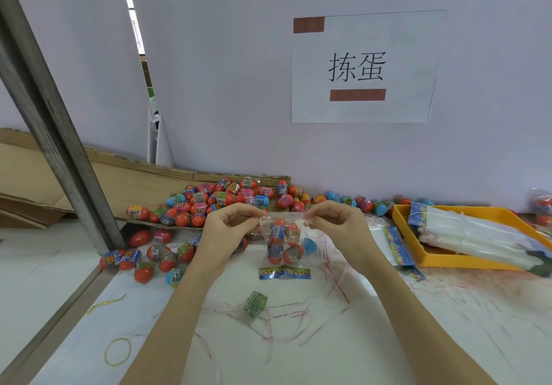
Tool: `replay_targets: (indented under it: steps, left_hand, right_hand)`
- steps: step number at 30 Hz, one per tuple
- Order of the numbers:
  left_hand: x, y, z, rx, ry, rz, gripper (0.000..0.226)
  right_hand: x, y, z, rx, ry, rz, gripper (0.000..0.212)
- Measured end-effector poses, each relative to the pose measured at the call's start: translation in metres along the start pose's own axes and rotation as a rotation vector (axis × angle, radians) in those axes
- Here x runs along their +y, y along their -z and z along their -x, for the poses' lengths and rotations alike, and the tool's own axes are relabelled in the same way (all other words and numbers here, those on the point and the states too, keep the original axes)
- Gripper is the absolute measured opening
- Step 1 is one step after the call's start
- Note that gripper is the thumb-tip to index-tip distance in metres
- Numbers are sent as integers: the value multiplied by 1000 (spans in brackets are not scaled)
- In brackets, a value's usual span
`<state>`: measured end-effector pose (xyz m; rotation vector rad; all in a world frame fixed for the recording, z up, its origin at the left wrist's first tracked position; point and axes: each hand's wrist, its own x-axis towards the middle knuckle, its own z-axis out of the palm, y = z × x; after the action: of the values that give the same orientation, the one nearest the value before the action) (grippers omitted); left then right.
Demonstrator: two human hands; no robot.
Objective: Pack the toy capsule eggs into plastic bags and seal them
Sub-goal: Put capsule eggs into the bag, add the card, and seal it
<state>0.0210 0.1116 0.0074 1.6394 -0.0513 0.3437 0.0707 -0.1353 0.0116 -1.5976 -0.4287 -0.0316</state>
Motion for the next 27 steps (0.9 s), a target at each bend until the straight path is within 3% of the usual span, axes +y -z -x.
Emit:
replay_targets:
  steps: [7, 10, 16, 27]
  left_hand:
    - [3, -1, 3, 14, -53, -109, 24]
    - [4, -2, 2, 22, -7, -50, 26]
    - [4, -5, 2, 34, 2, -26, 8]
    - [5, -1, 0, 17, 107, -10, 17]
  right_hand:
    - [-3, -1, 0, 1, -19, 79, 18]
    - [-4, 0, 0, -5, -30, 96, 18]
    - [-7, 0, 1, -15, -34, 105, 18]
    - [-6, -2, 1, -11, 8, 219, 20]
